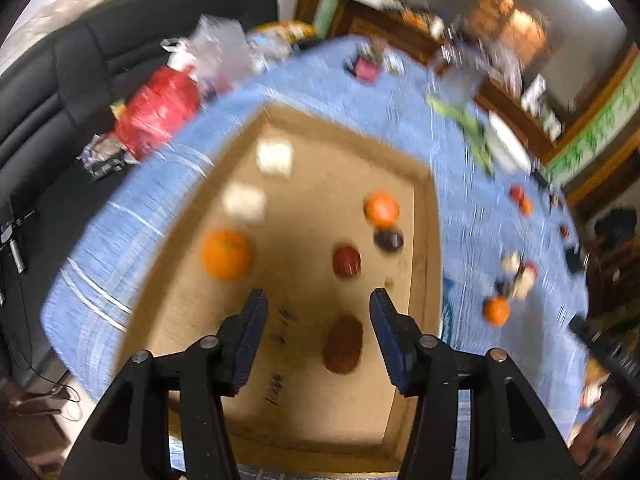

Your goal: Organize fruits

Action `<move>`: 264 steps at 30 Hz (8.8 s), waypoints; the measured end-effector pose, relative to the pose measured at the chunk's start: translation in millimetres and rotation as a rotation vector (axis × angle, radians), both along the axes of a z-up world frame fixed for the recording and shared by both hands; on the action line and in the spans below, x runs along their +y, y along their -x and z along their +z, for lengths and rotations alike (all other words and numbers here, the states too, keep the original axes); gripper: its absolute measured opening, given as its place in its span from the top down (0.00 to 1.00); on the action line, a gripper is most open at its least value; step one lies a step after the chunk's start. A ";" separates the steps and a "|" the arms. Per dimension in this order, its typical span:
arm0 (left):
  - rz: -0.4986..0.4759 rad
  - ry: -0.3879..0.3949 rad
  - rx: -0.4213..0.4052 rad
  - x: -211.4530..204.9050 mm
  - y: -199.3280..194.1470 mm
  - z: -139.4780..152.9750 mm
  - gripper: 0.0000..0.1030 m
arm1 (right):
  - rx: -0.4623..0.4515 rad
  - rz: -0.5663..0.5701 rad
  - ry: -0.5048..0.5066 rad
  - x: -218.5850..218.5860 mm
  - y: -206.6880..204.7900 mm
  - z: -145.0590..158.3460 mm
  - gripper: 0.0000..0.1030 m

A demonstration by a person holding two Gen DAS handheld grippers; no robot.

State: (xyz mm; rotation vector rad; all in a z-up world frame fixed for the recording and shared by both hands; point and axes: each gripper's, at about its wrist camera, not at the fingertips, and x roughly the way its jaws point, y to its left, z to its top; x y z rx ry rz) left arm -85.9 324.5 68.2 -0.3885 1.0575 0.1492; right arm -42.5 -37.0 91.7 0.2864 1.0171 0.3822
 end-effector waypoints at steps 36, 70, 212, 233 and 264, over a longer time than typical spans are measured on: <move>-0.209 0.087 -0.126 -58.2 15.3 29.8 0.76 | 0.076 0.181 0.147 74.5 -34.6 -67.9 0.50; -0.494 0.034 0.002 -196.8 -41.2 -51.6 0.69 | 0.072 0.066 0.244 -9.7 7.8 -75.9 0.45; -0.695 -0.141 -0.037 -271.5 -136.8 -35.1 0.76 | 0.134 -0.078 0.140 -65.3 -99.4 -56.0 0.74; -0.640 -0.069 -0.020 -255.2 -135.6 -48.9 0.74 | 0.166 -0.048 0.131 -31.0 -131.5 -77.0 0.66; -0.094 0.009 0.018 23.2 16.1 -12.2 0.74 | 0.065 0.494 0.065 215.1 9.5 -21.6 0.65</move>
